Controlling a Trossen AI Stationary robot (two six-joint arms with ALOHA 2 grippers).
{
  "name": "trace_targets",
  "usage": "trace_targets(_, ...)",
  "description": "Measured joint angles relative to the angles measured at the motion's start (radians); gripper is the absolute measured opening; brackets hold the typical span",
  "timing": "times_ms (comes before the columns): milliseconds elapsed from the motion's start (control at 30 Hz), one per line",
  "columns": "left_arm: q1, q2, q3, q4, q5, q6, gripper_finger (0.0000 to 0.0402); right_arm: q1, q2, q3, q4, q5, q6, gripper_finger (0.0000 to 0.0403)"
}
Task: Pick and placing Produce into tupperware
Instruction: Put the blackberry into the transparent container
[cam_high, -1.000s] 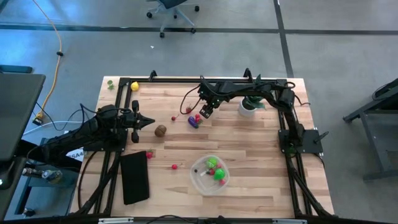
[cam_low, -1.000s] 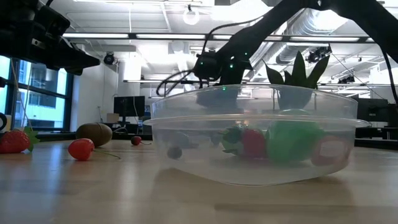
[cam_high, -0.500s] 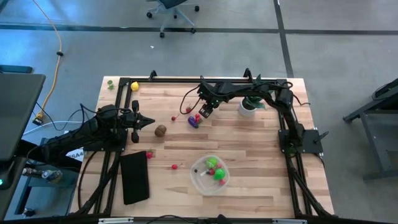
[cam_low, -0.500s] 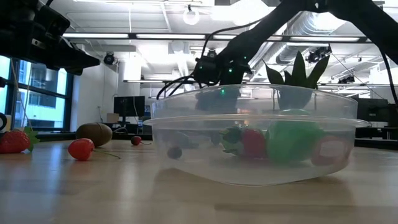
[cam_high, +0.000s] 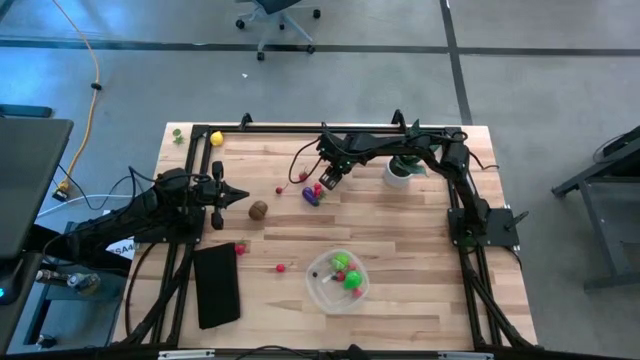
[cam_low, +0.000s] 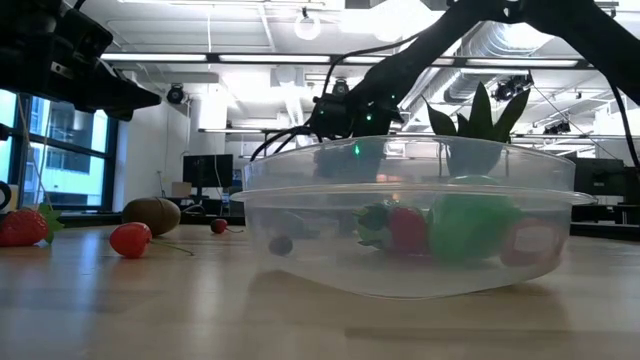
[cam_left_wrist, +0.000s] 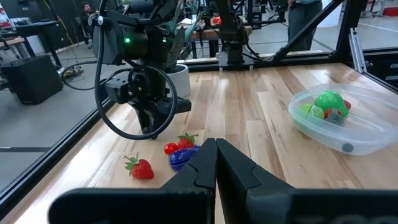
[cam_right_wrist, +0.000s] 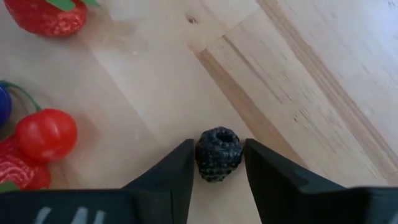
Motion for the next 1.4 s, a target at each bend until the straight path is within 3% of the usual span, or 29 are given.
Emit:
trace_targets(300, 0.000, 0.000, 0.000, 0.000, 0.000, 0.000, 0.0001, 0.000, 0.001, 0.000, 0.006, -0.002, 0.012, 0.0098)
trace_targets(700, 0.000, 0.000, 0.000, 0.000, 0.000, 0.000, 0.0001, 0.039, -0.031, -0.004, -0.006, 0.018, -0.013, 0.0095)
trace_targets(1000, 0.000, 0.000, 0.000, 0.000, 0.000, 0.000, 0.0001, 0.162, -0.187, -0.004, -0.039, 0.047, -0.054, 0.0094)
trace_targets(1400, 0.000, 0.000, 0.000, 0.000, 0.000, 0.000, 0.0001, 0.433, -0.370, -0.003, -0.092, 0.120, -0.009, 0.0094)
